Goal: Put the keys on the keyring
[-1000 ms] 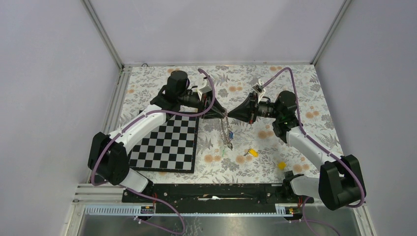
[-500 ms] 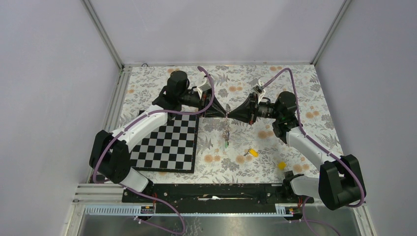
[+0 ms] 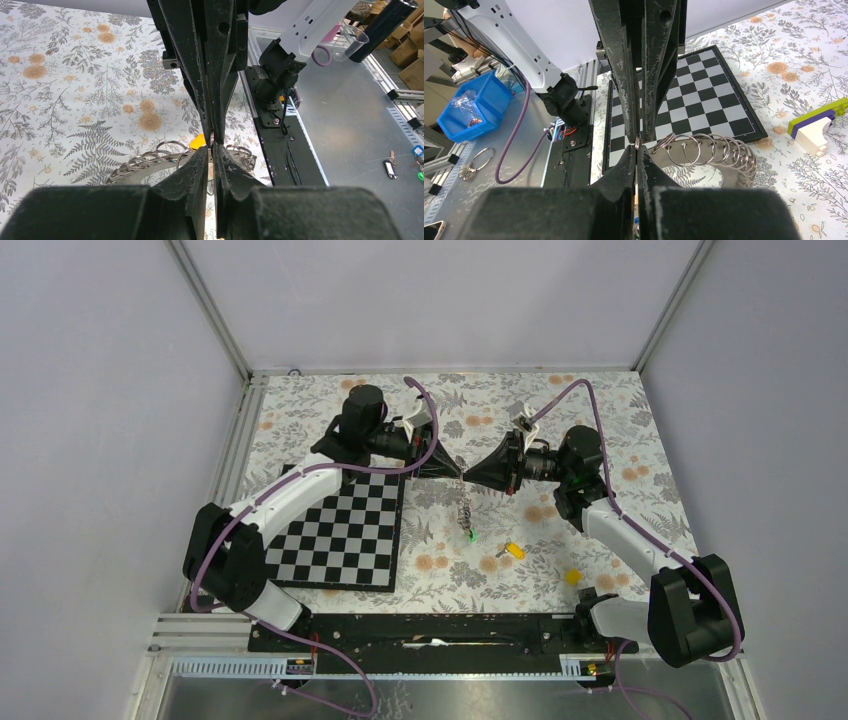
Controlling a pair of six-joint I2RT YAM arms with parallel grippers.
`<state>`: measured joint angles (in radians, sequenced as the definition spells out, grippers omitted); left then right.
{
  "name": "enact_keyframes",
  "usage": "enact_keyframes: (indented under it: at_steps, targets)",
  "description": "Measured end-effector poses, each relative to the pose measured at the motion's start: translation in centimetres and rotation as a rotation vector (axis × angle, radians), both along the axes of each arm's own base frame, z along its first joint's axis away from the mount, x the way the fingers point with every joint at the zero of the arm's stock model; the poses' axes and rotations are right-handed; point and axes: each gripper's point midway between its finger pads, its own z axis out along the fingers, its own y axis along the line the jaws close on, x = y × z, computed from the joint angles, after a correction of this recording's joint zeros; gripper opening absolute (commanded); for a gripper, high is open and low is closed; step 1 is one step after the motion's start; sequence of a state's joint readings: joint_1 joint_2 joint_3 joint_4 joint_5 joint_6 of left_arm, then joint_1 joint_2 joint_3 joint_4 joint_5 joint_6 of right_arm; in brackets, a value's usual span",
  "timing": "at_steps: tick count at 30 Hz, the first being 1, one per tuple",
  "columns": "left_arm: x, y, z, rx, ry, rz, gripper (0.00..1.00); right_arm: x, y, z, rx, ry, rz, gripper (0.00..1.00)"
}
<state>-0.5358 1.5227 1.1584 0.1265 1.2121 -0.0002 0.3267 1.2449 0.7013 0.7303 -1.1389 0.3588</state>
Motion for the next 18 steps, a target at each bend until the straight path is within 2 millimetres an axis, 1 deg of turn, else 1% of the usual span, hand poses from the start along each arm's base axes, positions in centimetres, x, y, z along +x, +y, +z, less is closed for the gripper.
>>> enact_keyframes:
  at_steps: [13, 15, 18]
  targets:
    - [-0.52, -0.59, -0.19, 0.000, -0.023, -0.014, 0.12, -0.06, -0.02, -0.08, -0.001, 0.001, 0.003, 0.00]
    - [-0.59, -0.61, -0.29, 0.002, -0.021, -0.015, 0.15, -0.08, -0.03, -0.18, -0.002, 0.003, 0.003, 0.00]
    - [-0.59, -0.60, -0.48, 0.005, -0.019, -0.014, 0.22, -0.12, -0.05, -0.35, -0.006, 0.008, 0.004, 0.00]
